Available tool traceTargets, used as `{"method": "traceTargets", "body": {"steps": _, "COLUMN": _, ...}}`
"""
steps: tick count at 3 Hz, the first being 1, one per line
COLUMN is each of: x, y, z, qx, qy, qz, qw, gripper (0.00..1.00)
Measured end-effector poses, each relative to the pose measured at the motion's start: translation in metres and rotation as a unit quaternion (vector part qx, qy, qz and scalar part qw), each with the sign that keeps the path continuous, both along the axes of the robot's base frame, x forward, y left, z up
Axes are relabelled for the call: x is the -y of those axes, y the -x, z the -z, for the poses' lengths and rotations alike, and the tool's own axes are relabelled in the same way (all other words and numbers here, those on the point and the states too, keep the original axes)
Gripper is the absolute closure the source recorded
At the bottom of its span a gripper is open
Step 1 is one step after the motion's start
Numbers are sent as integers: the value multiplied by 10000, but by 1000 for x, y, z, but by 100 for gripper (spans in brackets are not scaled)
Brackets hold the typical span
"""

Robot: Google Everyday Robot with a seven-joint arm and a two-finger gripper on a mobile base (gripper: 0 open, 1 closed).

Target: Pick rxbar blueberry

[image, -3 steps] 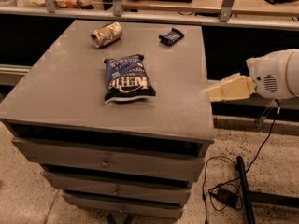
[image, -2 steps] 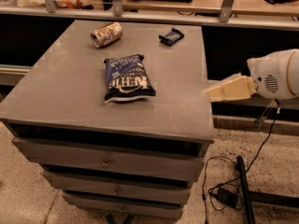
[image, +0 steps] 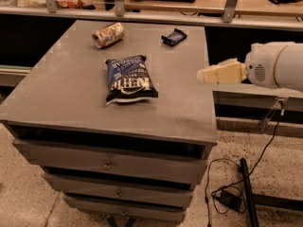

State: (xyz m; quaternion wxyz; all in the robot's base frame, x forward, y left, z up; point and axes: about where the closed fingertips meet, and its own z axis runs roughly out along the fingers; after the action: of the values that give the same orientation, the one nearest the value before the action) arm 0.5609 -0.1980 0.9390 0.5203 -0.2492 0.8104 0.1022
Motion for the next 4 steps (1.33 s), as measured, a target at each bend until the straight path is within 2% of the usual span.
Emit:
{"method": "traceTargets", "body": {"steps": 1, "x": 8, "y": -50, "z": -17, "qx": 687, "qy": -102, "qz": 226, "qw": 9973, "gripper": 0}}
{"method": "traceTargets", "body": {"steps": 2, "x": 11, "y": -98, "z": -12, "qx": 971, "qy": -144, "qz": 263, "qw": 9948, "gripper": 0}}
{"method": "traceTargets", "body": {"steps": 3, "x": 3, "y": -146, "z": 7, "qx": 1113, "qy": -182, "qz": 259, "qw": 9933, "gripper": 0}}
{"method": "traceTargets", "body": {"steps": 4, "x": 3, "y": -188, "z": 21, "qx": 1272, "qy": -242, "qz": 420, "qw": 9907, "gripper": 0}}
